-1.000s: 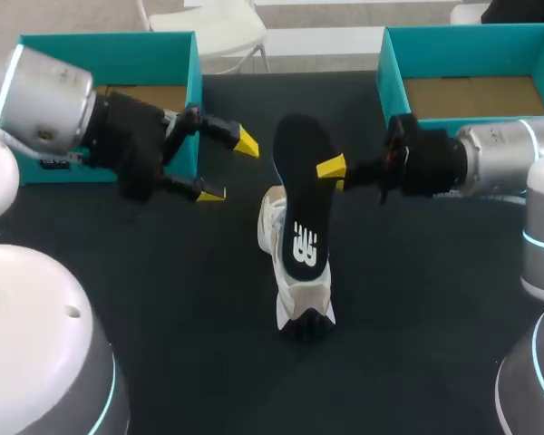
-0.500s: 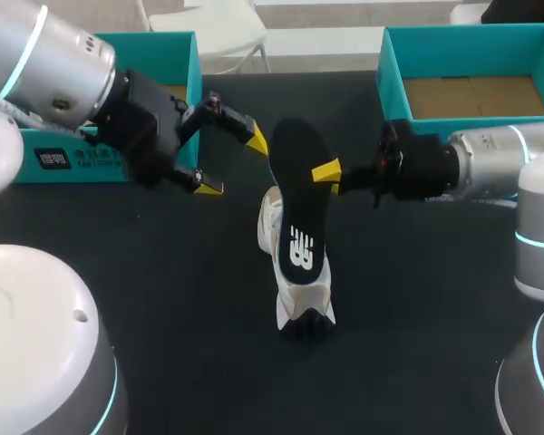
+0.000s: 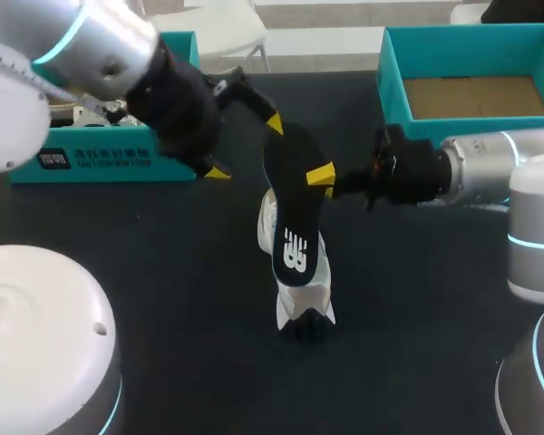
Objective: Take the shoe out of the shoebox, open the shoe tongue, remove and reinsert the insole, then place the shoe into the shoebox
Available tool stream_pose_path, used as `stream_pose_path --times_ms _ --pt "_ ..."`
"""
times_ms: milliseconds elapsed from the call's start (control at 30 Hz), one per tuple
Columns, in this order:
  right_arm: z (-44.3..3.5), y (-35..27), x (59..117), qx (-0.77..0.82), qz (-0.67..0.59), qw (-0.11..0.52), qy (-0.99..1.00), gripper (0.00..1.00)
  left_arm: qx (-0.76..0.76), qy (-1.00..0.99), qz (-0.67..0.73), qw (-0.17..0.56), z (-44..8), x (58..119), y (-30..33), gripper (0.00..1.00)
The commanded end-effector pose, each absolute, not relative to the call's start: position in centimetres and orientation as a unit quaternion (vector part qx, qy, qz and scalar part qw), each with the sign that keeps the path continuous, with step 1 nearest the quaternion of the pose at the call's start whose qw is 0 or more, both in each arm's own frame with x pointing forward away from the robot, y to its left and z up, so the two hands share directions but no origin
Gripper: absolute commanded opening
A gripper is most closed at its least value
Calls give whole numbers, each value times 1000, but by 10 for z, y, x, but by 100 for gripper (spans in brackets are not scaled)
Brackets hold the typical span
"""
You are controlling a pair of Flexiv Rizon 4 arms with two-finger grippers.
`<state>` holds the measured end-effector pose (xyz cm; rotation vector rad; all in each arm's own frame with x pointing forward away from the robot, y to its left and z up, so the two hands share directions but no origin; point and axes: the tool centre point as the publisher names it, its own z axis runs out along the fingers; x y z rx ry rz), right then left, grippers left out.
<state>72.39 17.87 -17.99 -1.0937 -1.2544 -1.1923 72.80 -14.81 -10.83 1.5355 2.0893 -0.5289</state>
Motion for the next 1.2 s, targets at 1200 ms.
stream_pose_path --times_ms 1200 --pt "-184 180 730 -459 -488 528 -522 0 692 720 44 36 -111 736 -187 100"
